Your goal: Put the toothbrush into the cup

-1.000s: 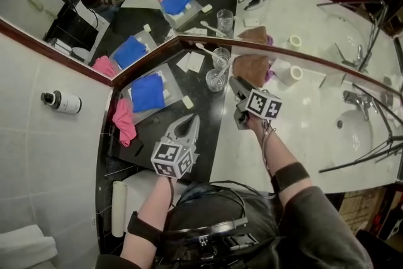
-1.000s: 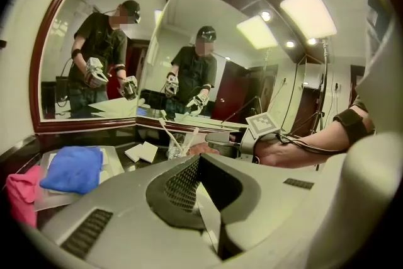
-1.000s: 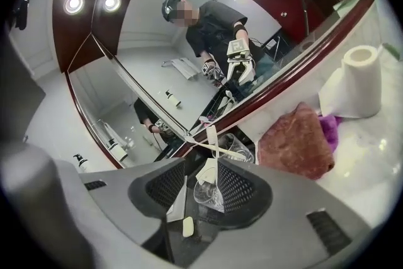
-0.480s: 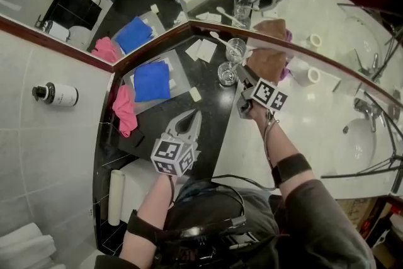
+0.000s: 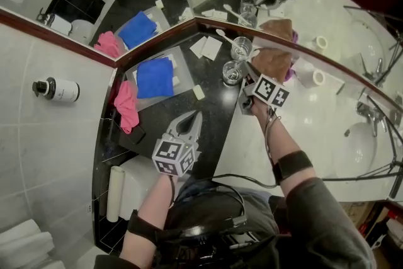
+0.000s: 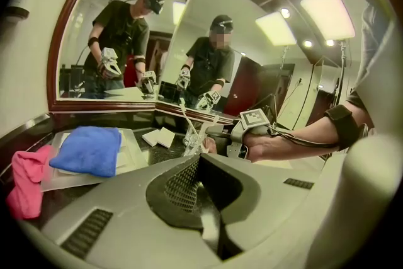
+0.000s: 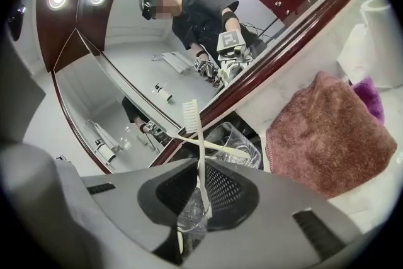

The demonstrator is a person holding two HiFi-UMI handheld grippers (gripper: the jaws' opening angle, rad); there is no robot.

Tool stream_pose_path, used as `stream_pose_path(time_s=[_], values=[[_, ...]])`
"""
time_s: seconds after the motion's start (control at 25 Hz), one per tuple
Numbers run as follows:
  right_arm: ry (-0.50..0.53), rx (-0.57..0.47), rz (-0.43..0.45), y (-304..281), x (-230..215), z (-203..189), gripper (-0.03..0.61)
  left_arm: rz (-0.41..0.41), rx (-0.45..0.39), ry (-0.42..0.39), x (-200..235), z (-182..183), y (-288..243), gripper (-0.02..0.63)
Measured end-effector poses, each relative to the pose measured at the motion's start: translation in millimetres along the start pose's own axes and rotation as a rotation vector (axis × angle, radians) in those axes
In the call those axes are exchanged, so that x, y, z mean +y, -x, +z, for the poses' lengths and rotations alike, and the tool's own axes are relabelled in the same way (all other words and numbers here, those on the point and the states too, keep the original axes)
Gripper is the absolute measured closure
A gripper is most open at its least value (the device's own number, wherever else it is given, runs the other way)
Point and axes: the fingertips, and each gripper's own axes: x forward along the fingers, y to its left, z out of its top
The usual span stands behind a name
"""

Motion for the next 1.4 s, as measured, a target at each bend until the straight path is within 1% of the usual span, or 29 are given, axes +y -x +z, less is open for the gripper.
stream_pose_path(time_s=[0.52, 0.76, 0.96, 1.24, 1.4], values=[[0.019, -0.013, 0.046, 9.7, 17.7, 19.7, 0.523, 0.014, -0.02, 0.01, 2.4, -1.7, 6.4, 0.614], [0.046, -0.033, 0.059, 28.0, 30.8, 36.8, 0.523, 0.003, -0.044, 0.01, -7.0, 1.7, 9.5, 0.614], [0.05, -0.055, 0.083, 47.3, 44.5, 48.0, 0.523, -0.003, -0.063, 0.004, -14.5, 3.7, 12.4, 0.614], [0.047, -0.048, 0.132, 81.5, 71.7, 46.0, 0.523, 0.002, -0.09, 0.0, -19.8, 6.6, 21.9, 0.614], [0.055, -0.012, 0.157, 101.7, 85.4, 32.0, 0.523, 0.007, -0.103, 0.009, -19.4, 7.2, 26.8, 0.614]])
